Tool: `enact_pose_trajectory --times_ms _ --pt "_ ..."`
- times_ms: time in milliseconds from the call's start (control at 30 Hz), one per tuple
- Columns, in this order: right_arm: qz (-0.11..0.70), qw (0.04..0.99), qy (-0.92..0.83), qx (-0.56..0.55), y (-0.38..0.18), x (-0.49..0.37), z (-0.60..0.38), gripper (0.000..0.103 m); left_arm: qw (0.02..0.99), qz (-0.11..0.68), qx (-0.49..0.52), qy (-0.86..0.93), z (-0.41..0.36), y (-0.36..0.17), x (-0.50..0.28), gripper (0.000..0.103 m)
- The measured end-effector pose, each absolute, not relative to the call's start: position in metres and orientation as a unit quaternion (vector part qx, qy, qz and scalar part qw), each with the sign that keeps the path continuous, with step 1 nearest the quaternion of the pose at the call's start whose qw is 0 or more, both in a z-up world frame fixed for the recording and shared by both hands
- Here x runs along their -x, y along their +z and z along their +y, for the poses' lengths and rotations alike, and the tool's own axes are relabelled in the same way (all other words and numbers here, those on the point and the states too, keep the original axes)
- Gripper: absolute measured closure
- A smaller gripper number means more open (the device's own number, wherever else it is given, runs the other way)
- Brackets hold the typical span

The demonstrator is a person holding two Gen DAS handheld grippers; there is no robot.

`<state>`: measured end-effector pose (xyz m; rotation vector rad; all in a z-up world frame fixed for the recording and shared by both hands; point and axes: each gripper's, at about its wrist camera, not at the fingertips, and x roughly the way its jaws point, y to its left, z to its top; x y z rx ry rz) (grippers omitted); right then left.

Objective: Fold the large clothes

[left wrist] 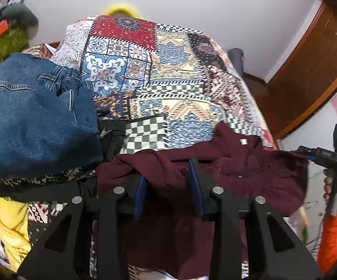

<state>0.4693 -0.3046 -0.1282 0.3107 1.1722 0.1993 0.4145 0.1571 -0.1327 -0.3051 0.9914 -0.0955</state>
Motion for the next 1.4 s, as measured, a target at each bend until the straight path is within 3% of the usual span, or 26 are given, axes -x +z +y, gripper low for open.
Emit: enact_pose_trajectory --times_ms 67,133,267,533,867,1000,1167,1400 --pt "0.527 0.838 0.070 -0.124 -0.113 -0.464 -0.305 0.041 0.863 0.476 0.164 -0.051 0.162 -0.129 -0.412 0.067" --pt "0.496 0.863 0.040 -0.093 -0.095 -0.456 -0.306 0.032 0.864 0.476 0.157 -0.036 0.164 -0.124 -0.409 0.065" --pt "0.481 0.871 0.060 -0.077 -0.079 -0.441 -0.303 0.031 0.891 0.438 0.120 -0.006 0.165 -0.104 -0.395 0.053" --pt "0.484 0.864 0.131 -0.039 -0.091 -0.412 -0.253 0.031 0.900 0.434 0.043 -0.028 0.127 -0.107 -0.376 0.046" --pt "0.518 0.830 0.203 0.035 -0.163 -0.383 -0.165 0.031 0.855 0.512 0.015 -0.078 0.063 -0.206 -0.376 0.046" --pt "0.538 0.816 0.199 0.068 -0.205 -0.373 -0.156 0.029 0.857 0.510 0.000 -0.075 0.058 -0.237 -0.366 0.044" --pt "0.528 0.825 0.195 0.046 -0.210 -0.368 -0.166 0.022 0.874 0.480 -0.057 -0.054 0.045 -0.240 -0.352 0.039" --pt "0.533 0.826 0.181 0.042 -0.197 -0.358 -0.170 0.022 0.882 0.469 -0.022 -0.043 0.065 -0.219 -0.324 0.038"
